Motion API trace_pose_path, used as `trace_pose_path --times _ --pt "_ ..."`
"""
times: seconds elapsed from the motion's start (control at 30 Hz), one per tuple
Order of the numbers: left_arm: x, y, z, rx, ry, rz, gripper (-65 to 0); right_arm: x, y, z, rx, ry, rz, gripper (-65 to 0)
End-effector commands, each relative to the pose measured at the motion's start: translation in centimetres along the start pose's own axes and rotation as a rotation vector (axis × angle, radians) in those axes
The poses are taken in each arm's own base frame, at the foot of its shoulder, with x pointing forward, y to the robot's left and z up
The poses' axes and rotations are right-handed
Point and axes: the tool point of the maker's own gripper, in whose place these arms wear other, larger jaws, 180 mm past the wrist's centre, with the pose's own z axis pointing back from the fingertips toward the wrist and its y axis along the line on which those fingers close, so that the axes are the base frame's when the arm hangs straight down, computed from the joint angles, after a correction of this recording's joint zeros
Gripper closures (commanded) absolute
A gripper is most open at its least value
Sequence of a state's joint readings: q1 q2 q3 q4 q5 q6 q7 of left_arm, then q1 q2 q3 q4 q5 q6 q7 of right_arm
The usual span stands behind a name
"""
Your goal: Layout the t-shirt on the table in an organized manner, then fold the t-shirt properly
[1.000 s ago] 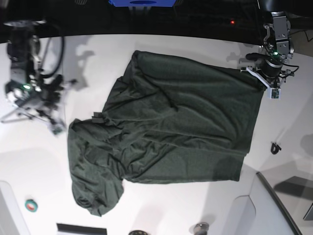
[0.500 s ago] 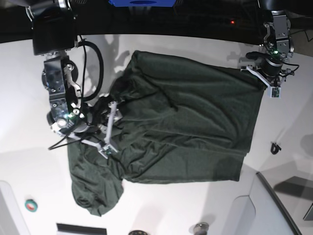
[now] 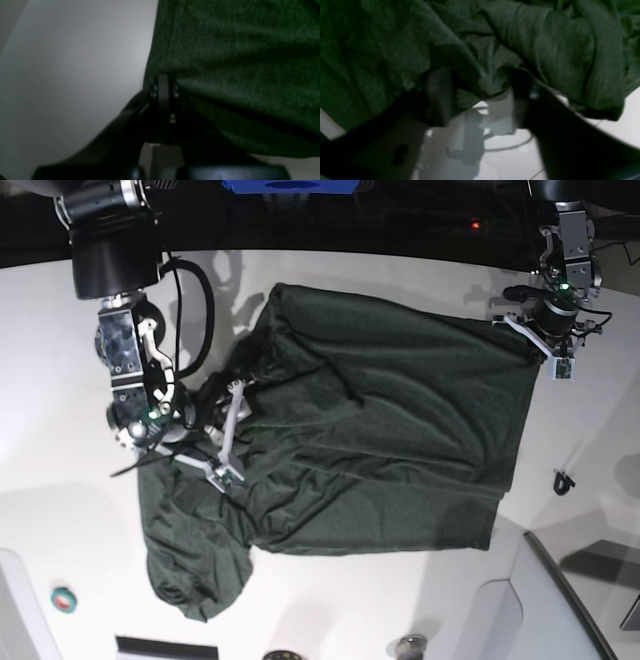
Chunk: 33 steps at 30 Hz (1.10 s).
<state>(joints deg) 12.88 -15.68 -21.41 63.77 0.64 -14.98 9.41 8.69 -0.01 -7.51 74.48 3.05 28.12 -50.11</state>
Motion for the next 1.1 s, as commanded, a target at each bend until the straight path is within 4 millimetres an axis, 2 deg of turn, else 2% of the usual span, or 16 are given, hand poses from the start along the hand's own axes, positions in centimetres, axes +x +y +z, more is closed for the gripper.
trace_pose_path --times 0.0,0.07,0.1,0.27,0.33,0.53,0.73,0.87,1.07 --pt "-4.8 -0.2 0.8 -0.011 0.194 -0.046 0.0 2.0 -0.4 0.4 -0.004 -0.050 0.002 -20.7" --pt "-4.8 -0.2 0.8 -0.011 0.194 -0.046 0.0 2.2 -0.5 0.3 -0.003 -0.049 0.001 -5.7" --pt "-4.8 -0.2 0.8 -0.011 0.194 -0.046 0.0 2.3 -0.5 0.4 -0.005 -0.051 0.002 -2.3" --pt "-4.8 -0.2 0.8 -0.011 0.194 -0.046 0.0 1.6 -0.6 0.9 -0.016 -0.038 0.004 -1.1" --pt "-4.8 -0.2 0.8 -0.011 0.194 -0.046 0.0 0.3 -1.7 1.8 -0.055 -0.011 0.018 -1.1" --pt "-4.8 -0.2 0.8 -0.011 0.195 -0.046 0.0 -4.0 -3.5 5.6 -0.157 0.055 0.064 -1.1" --pt "-4.8 -0.2 0.8 -0.011 0.194 -0.047 0.0 -9.2 -7.8 10.2 -0.297 0.103 -0.069 -1.1" --pt "-4.8 -0.2 0.8 -0.011 0.194 -0.047 0.0 -11.8 -10.7 12.8 -0.384 0.142 -0.118 -1.1" --pt "-4.8 -0.2 0.8 -0.011 0.194 -0.047 0.0 -16.3 -14.3 16.5 -0.502 0.199 -0.304 -1.1"
